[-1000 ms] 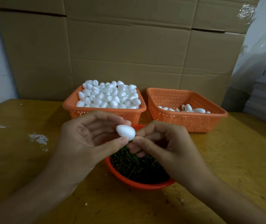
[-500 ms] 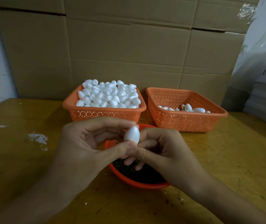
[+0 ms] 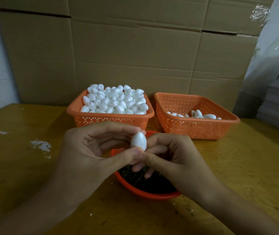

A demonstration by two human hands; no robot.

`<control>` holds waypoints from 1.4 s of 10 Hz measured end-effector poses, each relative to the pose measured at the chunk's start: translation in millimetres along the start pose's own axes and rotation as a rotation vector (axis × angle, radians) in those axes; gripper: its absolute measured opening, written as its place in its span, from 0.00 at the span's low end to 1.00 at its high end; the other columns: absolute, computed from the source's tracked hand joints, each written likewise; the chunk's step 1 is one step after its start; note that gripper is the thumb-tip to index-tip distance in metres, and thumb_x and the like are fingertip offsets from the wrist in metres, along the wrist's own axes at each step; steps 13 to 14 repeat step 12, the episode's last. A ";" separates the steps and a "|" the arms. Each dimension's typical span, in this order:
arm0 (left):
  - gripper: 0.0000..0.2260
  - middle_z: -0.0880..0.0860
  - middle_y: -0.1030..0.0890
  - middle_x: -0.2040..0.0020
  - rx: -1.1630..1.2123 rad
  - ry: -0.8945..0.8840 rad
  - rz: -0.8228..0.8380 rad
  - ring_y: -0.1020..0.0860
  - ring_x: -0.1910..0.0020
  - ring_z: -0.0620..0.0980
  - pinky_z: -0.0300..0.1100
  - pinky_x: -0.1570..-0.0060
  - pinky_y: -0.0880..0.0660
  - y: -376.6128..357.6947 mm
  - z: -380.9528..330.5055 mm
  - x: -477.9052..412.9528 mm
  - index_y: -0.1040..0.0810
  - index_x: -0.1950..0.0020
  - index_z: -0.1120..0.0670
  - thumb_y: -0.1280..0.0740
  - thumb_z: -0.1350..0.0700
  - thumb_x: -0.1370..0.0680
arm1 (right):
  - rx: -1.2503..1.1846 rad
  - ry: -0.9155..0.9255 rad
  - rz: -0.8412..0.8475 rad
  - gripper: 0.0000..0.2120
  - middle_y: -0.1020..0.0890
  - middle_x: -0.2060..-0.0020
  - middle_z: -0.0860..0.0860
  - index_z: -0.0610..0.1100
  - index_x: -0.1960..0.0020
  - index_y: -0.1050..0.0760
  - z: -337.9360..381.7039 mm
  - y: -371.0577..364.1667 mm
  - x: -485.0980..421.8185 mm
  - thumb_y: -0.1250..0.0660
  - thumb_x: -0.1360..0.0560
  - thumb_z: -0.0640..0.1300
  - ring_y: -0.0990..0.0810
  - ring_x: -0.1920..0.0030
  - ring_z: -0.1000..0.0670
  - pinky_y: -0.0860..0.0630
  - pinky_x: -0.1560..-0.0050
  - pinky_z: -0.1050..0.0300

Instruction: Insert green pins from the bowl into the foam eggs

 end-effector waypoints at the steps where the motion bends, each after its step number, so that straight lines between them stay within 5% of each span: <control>1: 0.23 0.52 0.15 0.36 -0.035 -0.043 0.030 0.17 0.37 0.57 0.56 0.41 0.18 -2.1 -4.0 -2.3 0.18 0.36 0.38 0.19 0.54 0.28 | 0.016 0.041 -0.044 0.09 0.12 0.59 0.45 0.36 0.49 0.18 1.2 5.1 -2.0 0.29 0.23 0.42 0.12 0.57 0.46 0.15 0.61 0.54; 2: 0.27 0.47 0.18 0.33 -0.112 -0.056 0.038 0.19 0.33 0.52 0.44 0.41 0.18 -2.4 -1.2 0.5 0.23 0.29 0.39 0.21 0.47 0.28 | 0.056 0.067 -0.219 0.09 0.11 0.57 0.46 0.38 0.49 0.19 3.1 30.1 -9.6 0.30 0.23 0.44 0.12 0.59 0.46 0.15 0.62 0.56; 3: 0.16 0.39 0.18 0.38 -0.417 -0.081 0.026 0.20 0.36 0.45 0.43 0.41 0.19 2.1 2.8 0.3 0.20 0.36 0.40 0.29 0.42 0.23 | 0.233 0.005 -0.452 0.07 0.12 0.57 0.50 0.42 0.48 0.19 -8.1 74.2 -15.3 0.31 0.21 0.46 0.13 0.59 0.47 0.14 0.59 0.52; 5: 0.16 0.39 0.19 0.46 -0.559 0.093 -0.058 0.21 0.42 0.41 0.47 0.45 0.22 23.3 32.8 -2.3 0.19 0.43 0.45 0.42 0.39 0.19 | 0.738 -0.052 -0.681 0.05 0.15 0.60 0.54 0.49 0.47 0.19 -45.0 138.2 -10.3 0.33 0.17 0.47 0.15 0.65 0.56 0.15 0.62 0.45; 7: 0.21 0.51 0.18 0.49 -0.261 0.360 -0.205 0.19 0.49 0.54 0.52 0.54 0.20 30.3 63.9 -2.8 0.19 0.47 0.48 0.45 0.37 0.16 | 0.922 -0.097 -0.650 0.12 0.18 0.62 0.51 0.48 0.50 0.24 -55.1 152.3 -13.9 0.43 0.15 0.51 0.18 0.67 0.53 0.22 0.67 0.52; 9: 0.24 0.49 0.17 0.53 -0.255 0.337 -0.167 0.18 0.50 0.48 0.48 0.54 0.23 30.9 73.2 -1.5 0.18 0.48 0.45 0.47 0.32 0.22 | 0.964 -0.147 -0.655 0.19 0.20 0.64 0.46 0.43 0.52 0.23 -60.0 154.1 -20.9 0.42 0.16 0.56 0.19 0.65 0.44 0.19 0.60 0.37; 11: 0.23 0.45 0.16 0.51 -0.308 0.341 -0.118 0.18 0.48 0.46 0.54 0.50 0.21 30.1 74.9 -1.8 0.20 0.51 0.36 0.50 0.28 0.25 | 0.934 -0.103 -0.724 0.15 0.19 0.63 0.51 0.48 0.58 0.24 -66.1 146.8 -21.4 0.36 0.18 0.56 0.18 0.64 0.47 0.18 0.60 0.37; 12: 0.24 0.46 0.16 0.52 -0.325 0.344 -0.113 0.18 0.49 0.47 0.59 0.47 0.22 28.2 70.7 -1.0 0.20 0.50 0.37 0.51 0.28 0.24 | 0.880 -0.059 -0.758 0.12 0.19 0.62 0.54 0.50 0.55 0.24 -66.5 144.4 -21.1 0.35 0.18 0.56 0.17 0.65 0.52 0.17 0.64 0.45; 14: 0.24 0.46 0.16 0.52 -0.325 0.344 -0.113 0.18 0.49 0.47 0.59 0.47 0.22 28.2 70.7 -1.0 0.20 0.50 0.37 0.51 0.28 0.24 | 0.880 -0.059 -0.758 0.12 0.19 0.62 0.54 0.50 0.55 0.24 -66.5 144.4 -21.1 0.35 0.18 0.56 0.17 0.65 0.52 0.17 0.64 0.45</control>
Point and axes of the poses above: each hand's wrist, its own x-axis away from the middle knuckle, its own y-axis out of the back of the hand, z = x × y, the point moved 1 cm from there along -x, towards the middle knuckle
